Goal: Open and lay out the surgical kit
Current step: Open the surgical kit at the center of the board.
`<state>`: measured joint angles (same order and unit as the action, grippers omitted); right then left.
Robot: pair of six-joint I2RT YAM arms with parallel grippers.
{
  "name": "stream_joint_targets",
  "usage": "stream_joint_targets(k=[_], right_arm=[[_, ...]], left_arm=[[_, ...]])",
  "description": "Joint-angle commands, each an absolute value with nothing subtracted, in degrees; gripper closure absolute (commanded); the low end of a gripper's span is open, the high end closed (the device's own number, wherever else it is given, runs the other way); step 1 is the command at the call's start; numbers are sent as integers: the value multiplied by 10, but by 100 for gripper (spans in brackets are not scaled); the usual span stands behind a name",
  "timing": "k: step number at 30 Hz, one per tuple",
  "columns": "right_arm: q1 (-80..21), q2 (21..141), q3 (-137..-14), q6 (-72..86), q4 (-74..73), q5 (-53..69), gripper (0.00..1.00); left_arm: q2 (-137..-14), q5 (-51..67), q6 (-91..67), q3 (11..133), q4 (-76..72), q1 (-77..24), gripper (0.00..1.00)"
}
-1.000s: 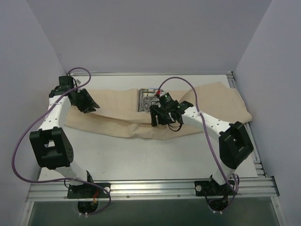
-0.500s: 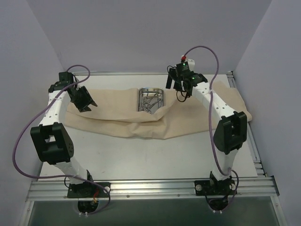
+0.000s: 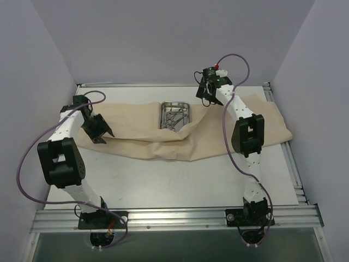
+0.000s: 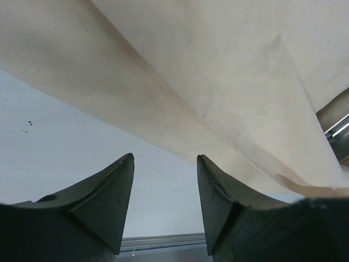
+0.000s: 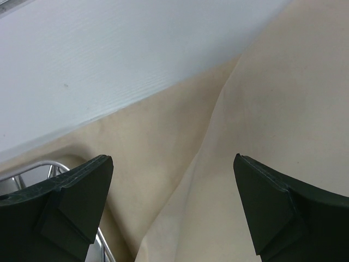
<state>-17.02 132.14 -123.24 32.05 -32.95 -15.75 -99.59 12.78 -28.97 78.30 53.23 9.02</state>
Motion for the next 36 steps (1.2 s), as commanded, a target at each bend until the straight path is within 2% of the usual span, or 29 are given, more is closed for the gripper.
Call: stream_joint_targets(k=[1,7,20,24,27,28,32,35,36], right_arm=[[-163,1342,-1294,346,-408,-190,0],[-156,1306,-1214,346,-360,-200,0],[-132,1348,-1230,323,-337,-173,0],[-130,1364,-1244,319,-335,-170,5],[-127,1373,-1245,312,-330,-167,10],[-126,1374,-1245,312,-328,-166,11],[-120,1380,-1245,308,-320,-163,18],[-113,1385,-1246,302,-313,-155,35],[-112,1386,-1249,301,-310,-155,43]], left_arm=[[-1009,154,-308,780,516,98,41],[-1017,148,-311,779,503,98,40],[-1080,152,-306,819,486,112,44],[-1096,151,-308,819,472,115,49],[-1114,155,-304,824,464,118,61],[-1115,156,-304,825,462,119,70],[-1117,165,-304,830,459,122,87],[-1114,169,-302,834,460,122,98],[-1113,169,-301,834,461,122,98]])
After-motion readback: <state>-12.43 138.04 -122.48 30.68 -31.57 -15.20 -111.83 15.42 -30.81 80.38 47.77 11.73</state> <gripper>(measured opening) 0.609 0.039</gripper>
